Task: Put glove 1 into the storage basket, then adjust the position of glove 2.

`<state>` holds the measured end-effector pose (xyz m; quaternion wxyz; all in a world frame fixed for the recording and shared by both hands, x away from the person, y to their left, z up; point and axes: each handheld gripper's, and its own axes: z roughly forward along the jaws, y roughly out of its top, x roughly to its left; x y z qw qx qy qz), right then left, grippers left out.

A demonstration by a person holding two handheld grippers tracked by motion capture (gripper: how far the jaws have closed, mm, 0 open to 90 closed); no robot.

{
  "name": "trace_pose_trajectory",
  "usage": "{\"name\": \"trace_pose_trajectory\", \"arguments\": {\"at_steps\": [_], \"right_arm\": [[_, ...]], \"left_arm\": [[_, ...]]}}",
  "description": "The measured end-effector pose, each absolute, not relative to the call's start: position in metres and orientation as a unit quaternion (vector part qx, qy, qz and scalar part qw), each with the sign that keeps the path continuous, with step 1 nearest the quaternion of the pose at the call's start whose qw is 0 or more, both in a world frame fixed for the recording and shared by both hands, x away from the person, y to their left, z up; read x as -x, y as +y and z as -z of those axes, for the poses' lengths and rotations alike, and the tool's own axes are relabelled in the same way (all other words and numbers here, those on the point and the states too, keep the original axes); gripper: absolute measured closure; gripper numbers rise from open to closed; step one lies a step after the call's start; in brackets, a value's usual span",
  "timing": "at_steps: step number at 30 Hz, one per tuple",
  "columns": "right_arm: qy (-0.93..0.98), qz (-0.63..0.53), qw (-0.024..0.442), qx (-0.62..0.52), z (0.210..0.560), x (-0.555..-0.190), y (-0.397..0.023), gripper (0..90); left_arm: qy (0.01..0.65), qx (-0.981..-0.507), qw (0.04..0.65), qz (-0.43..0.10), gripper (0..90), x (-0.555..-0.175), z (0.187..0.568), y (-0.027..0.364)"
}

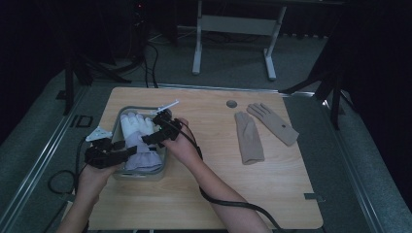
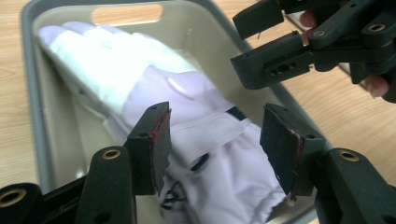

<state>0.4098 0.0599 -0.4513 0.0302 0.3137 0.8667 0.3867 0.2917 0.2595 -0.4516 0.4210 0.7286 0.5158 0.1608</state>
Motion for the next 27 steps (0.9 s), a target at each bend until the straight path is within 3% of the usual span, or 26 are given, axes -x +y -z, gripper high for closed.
{"name": "trace_pose_trajectory", "arguments": {"at_steps": [12,27], "right_arm": [[0.861,-0.392,0.04,-0.321,0.448,-0.406,0.017,14.4],[0.847,-0.398,0.082,-0.342,0.454,-0.402,-0.075,14.1]], "left_arm": [[0.487,-0.736,0.442,-0.159,43.5,-0.286,0.445,0.232],[0.409,-0.771,0.467,-0.142,43.9,-0.281,0.449,0.165]]}}
